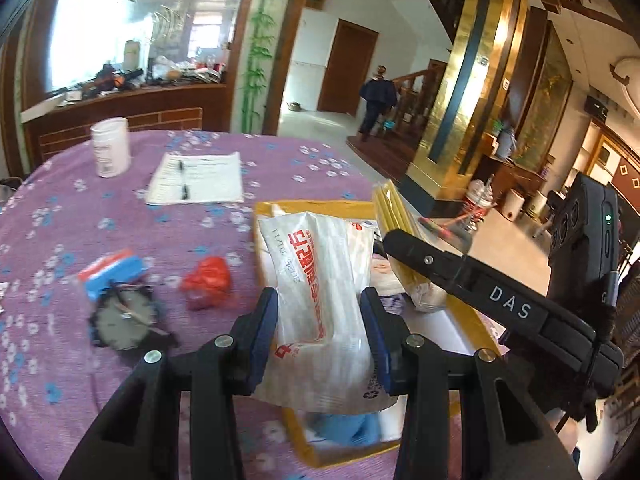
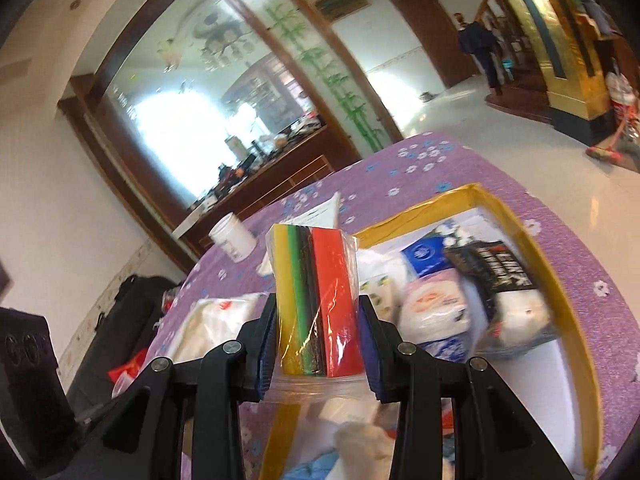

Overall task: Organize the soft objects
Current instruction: 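Carry the white bag and rainbow sponge pack over the tray with both tools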

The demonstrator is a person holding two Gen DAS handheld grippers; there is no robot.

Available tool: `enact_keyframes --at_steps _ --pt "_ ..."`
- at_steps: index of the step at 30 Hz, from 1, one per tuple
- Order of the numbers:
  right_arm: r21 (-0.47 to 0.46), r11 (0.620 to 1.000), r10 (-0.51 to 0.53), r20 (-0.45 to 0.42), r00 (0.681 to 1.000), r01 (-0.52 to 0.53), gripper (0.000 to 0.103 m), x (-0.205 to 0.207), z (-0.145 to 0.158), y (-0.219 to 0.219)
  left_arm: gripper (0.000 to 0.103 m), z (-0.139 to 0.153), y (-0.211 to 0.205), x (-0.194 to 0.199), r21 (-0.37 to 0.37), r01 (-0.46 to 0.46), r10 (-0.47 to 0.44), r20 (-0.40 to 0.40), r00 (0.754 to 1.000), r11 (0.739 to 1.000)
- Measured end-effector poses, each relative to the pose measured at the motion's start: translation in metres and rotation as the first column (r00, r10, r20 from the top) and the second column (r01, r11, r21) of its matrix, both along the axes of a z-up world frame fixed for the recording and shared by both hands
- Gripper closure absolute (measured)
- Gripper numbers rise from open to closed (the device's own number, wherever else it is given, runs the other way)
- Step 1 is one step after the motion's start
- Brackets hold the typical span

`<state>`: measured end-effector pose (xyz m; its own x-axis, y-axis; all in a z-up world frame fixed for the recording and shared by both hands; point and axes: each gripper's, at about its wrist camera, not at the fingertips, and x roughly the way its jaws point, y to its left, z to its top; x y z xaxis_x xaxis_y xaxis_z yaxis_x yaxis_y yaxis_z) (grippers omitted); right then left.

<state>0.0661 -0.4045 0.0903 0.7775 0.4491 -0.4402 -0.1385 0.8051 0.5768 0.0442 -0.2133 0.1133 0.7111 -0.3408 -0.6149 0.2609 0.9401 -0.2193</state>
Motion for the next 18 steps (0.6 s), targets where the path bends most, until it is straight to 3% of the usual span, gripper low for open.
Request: enact_keyframes --at_steps 3,8,13,18 --pt "0.011 0.996 -0.093 -0.027 0.995 0.094 0.064 0.002 -0.003 -0.022 0.062 -0.008 -0.021 0.016 -0.013 0.033 -0.033 -0.046 0.998 0.999" --pt "-0.055 0.972 -0.231 -0.093 0.969 0.227 0.064 0.006 -0.009 -0.049 0.062 -0.03 -0.052 0.034 -0.016 0.085 -0.086 -0.108 0.99 0.996" --pt "-0.078 0.974 -0.225 -0.189 0.956 0.214 0.064 0.016 -0.022 -0.051 0.062 -0.049 -0.062 0.035 0.003 0.129 -0.127 -0.127 0.984 0.992" --pt "-0.106 0.97 -0.237 -0.207 0.949 0.219 0.064 0.017 -0.026 -0.051 0.062 -0.056 -0.06 0.034 -0.012 0.149 -0.15 -0.136 0.979 0.989"
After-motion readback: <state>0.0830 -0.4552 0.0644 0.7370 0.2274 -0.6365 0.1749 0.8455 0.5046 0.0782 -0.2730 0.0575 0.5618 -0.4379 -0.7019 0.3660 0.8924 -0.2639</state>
